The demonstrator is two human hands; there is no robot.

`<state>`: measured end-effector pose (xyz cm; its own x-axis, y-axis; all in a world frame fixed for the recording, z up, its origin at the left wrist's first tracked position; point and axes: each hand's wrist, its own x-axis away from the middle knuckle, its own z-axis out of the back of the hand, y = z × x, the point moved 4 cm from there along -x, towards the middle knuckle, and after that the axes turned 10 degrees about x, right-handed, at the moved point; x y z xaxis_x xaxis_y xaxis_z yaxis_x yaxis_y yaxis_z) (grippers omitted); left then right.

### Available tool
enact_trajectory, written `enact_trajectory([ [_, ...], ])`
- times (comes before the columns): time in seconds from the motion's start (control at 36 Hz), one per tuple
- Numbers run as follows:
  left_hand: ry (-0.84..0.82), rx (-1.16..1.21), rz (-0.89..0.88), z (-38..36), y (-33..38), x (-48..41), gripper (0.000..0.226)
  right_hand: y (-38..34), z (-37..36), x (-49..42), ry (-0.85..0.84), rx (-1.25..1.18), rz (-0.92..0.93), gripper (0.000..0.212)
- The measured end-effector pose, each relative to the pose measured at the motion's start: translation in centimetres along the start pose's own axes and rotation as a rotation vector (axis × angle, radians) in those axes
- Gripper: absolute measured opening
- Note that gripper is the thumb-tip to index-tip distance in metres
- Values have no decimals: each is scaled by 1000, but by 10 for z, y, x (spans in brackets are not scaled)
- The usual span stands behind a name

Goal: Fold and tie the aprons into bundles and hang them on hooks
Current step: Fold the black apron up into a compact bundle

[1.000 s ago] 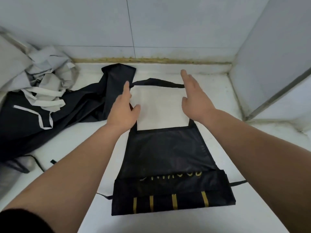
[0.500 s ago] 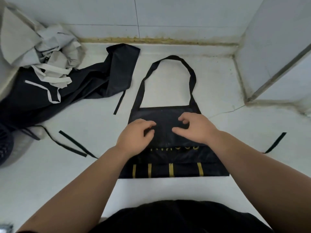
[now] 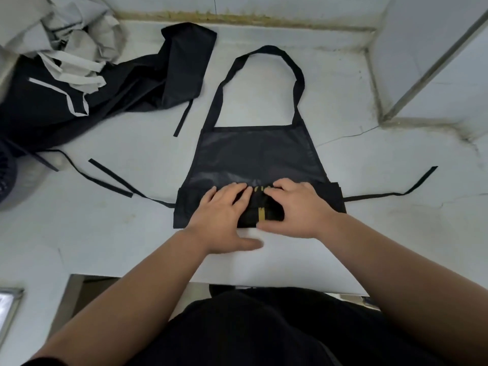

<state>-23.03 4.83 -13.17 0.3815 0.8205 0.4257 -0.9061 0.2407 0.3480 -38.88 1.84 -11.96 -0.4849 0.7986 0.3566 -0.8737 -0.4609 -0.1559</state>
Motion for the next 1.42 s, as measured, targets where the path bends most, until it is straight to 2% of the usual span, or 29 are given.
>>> enact_trajectory([
  [0.03, 1, 9, 1, 2, 0, 0, 108, -2, -2, 2, -52, 80, 14, 91],
  [0.08, 4, 40, 9, 9, 0, -3, 105, -2, -2, 2, -98, 153, 13, 95],
  [0.22, 19, 131, 5, 21, -3, -4, 89, -2, 8, 1, -71, 161, 23, 66],
  [0.31, -39, 161, 4, 32, -7, -7, 71, -1, 17, -3, -76, 55, 29, 48],
  [0.39, -59, 293, 18, 51, -9, -11, 47, 5, 30, -9, -180, -77, -9, 36],
  [0.53, -159, 505, 175, 74, -21, -22, 14, 15, 51, -24, -321, 42, -47, 9],
  [0.56, -164, 520, 199, 78, -25, -23, 10, 19, 54, -27, -328, 31, -81, 7],
  [0.61, -144, 480, 229, 83, -34, -28, 20, 29, 61, -34, -311, 15, -157, 6],
  [0.67, -84, 316, 246, 89, -40, -30, 31, 37, 66, -36, -250, 78, -224, 13],
  [0.75, 28, -161, 221, 92, -41, -34, 49, 42, 69, -40, -146, 243, -287, 29],
  [0.81, 67, -387, 172, 83, -39, -39, 63, 40, 64, -44, -110, 361, -293, 51],
  [0.86, 41, -506, 109, 70, -30, -42, 68, 35, 56, -49, -96, 486, -249, 70],
  [0.92, -23, -401, 40, 53, -21, -45, 67, 25, 42, -51, -128, 436, -158, 70],
  [1.0, -26, -60, 51, 38, -15, -46, 64, 17, 16, -46, -195, 168, -131, 63],
  [1.17, 25, -197, 94, 30, -40, -40, 87, 31, 8, -40, -171, 172, -186, 103],
  [1.33, 50, -117, 35, 53, -42, -47, 99, 35, 24, -49, -75, 259, -195, 114],
  [1.42, 55, -17, 50, 65, -40, -53, 89, 39, 27, -52, -105, 189, -192, 115],
])
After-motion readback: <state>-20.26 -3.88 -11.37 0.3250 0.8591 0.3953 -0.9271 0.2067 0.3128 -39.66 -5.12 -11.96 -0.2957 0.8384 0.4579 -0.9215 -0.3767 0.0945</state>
